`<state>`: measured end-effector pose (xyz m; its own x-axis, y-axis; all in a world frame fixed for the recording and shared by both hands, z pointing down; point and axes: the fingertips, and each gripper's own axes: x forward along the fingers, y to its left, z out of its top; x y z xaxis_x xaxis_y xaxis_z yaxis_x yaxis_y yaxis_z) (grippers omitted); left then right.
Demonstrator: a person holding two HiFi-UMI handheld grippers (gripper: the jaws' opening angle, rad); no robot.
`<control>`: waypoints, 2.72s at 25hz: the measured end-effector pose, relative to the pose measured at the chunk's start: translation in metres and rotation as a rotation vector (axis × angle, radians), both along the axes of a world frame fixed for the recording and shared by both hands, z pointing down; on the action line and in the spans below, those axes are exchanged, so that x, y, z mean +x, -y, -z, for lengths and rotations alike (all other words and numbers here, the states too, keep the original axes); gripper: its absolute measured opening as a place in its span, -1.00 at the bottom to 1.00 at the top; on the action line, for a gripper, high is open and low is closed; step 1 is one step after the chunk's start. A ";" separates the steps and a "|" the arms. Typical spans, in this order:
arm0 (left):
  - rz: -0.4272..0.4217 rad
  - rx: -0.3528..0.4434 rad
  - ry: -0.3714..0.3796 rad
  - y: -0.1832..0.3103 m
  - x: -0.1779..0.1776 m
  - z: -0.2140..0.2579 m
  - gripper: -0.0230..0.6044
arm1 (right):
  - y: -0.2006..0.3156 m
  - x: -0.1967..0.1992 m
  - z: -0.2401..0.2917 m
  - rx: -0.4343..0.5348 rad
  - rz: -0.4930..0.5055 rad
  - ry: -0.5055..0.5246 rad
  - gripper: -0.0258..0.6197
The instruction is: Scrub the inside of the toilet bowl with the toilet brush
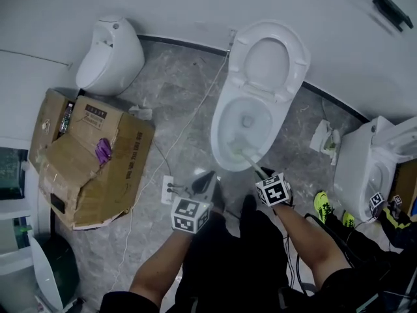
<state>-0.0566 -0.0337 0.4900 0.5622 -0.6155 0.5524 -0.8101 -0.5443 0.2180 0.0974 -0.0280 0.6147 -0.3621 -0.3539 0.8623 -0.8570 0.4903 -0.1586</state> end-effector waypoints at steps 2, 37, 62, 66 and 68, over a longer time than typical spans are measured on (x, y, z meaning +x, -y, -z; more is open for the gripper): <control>-0.009 0.011 0.001 -0.002 0.004 0.013 -0.90 | 0.002 0.002 0.013 0.011 -0.011 0.011 -0.59; 0.041 0.188 -0.146 -0.029 0.008 0.177 -0.90 | -0.013 0.029 0.227 0.254 -0.180 0.200 -0.59; 0.059 0.375 -0.251 -0.031 -0.064 0.280 -0.90 | -0.036 -0.027 0.356 0.489 -0.154 0.256 -0.59; 0.041 0.393 -0.247 -0.032 -0.060 0.289 -0.90 | -0.038 -0.027 0.363 0.501 -0.155 0.257 -0.59; 0.033 0.395 -0.244 -0.031 -0.058 0.289 -0.90 | -0.038 -0.026 0.364 0.505 -0.159 0.256 -0.59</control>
